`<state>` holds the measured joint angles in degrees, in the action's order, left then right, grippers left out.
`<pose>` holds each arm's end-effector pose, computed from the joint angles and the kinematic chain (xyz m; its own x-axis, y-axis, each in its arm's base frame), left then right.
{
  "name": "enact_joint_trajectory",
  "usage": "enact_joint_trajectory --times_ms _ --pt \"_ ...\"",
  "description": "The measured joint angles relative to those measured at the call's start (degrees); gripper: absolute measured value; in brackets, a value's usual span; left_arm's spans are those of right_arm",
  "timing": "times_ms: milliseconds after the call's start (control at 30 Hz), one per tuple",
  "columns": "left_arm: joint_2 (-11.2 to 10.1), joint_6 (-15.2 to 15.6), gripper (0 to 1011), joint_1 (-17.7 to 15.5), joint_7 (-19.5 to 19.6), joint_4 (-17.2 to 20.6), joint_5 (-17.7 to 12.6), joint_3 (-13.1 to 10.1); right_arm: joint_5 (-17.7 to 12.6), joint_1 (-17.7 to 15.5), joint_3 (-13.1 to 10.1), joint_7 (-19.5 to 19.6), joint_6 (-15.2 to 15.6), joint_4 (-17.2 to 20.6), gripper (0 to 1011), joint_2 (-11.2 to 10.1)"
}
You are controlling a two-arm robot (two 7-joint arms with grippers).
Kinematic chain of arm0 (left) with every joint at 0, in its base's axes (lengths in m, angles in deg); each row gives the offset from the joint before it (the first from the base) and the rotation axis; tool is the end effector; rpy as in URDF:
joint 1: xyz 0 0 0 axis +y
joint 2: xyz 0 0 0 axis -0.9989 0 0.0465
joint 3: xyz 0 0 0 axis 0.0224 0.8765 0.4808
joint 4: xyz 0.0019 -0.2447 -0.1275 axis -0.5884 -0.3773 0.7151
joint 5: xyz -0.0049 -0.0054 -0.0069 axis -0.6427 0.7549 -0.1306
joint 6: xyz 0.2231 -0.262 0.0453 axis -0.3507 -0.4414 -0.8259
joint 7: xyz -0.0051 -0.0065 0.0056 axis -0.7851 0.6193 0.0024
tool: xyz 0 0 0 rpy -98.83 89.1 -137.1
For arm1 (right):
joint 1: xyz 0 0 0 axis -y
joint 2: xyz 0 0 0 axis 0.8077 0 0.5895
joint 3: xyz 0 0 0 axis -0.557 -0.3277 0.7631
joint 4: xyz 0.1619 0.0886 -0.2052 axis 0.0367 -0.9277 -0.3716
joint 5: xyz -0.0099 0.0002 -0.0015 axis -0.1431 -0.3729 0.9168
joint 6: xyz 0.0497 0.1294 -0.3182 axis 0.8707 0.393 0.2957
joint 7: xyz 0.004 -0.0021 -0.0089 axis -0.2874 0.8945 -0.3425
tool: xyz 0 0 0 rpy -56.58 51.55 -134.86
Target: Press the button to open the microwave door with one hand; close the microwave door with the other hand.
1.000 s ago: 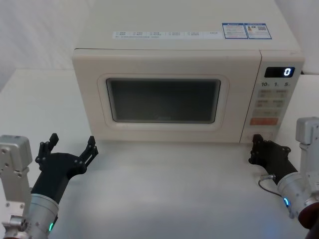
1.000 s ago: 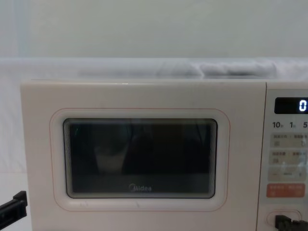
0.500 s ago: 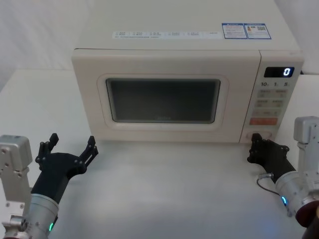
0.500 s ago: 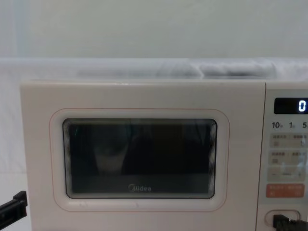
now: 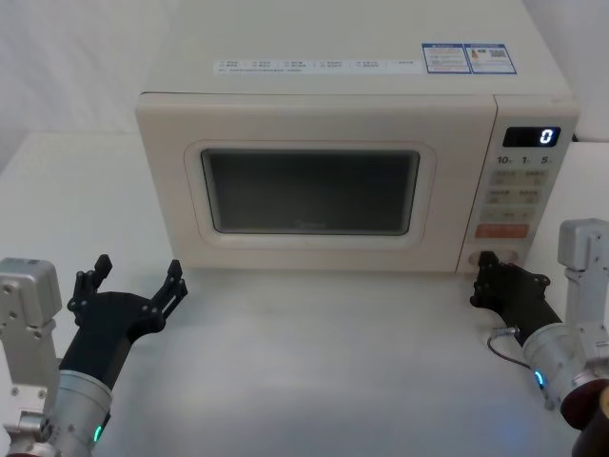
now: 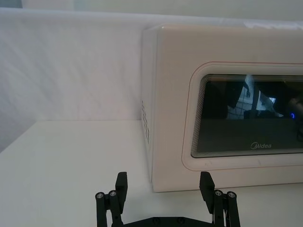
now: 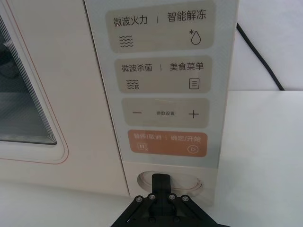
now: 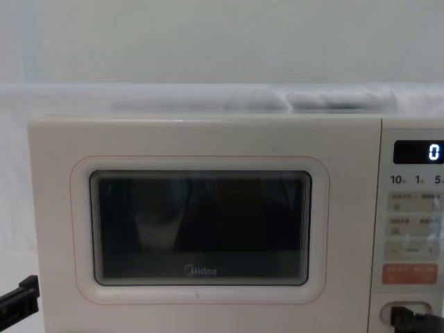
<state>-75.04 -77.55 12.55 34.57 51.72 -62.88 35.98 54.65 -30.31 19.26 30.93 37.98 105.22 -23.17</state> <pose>0.2947 0.0302 -0.2721 0.1245 0.9917 -0.0325 -0.9921 0.1240 -0.0173 0.3895 0.0274 -0.3153 0.2455 -0.9656 -0.0860 0.9630 0.2531 -0.0921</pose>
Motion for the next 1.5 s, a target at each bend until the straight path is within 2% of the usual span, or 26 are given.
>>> enact_joint_trajectory --times_ms 967,1500 --pt "0.0 0.0 1001 0.0 0.0 0.0 0.0 0.0 0.29 1.89 -0.42 0.18 -1.08 -2.21 0 0.81" --pt "0.0 0.0 1001 0.0 0.0 0.0 0.0 0.0 0.75 -0.2 -0.76 0.39 -0.17 0.73 0 0.1"
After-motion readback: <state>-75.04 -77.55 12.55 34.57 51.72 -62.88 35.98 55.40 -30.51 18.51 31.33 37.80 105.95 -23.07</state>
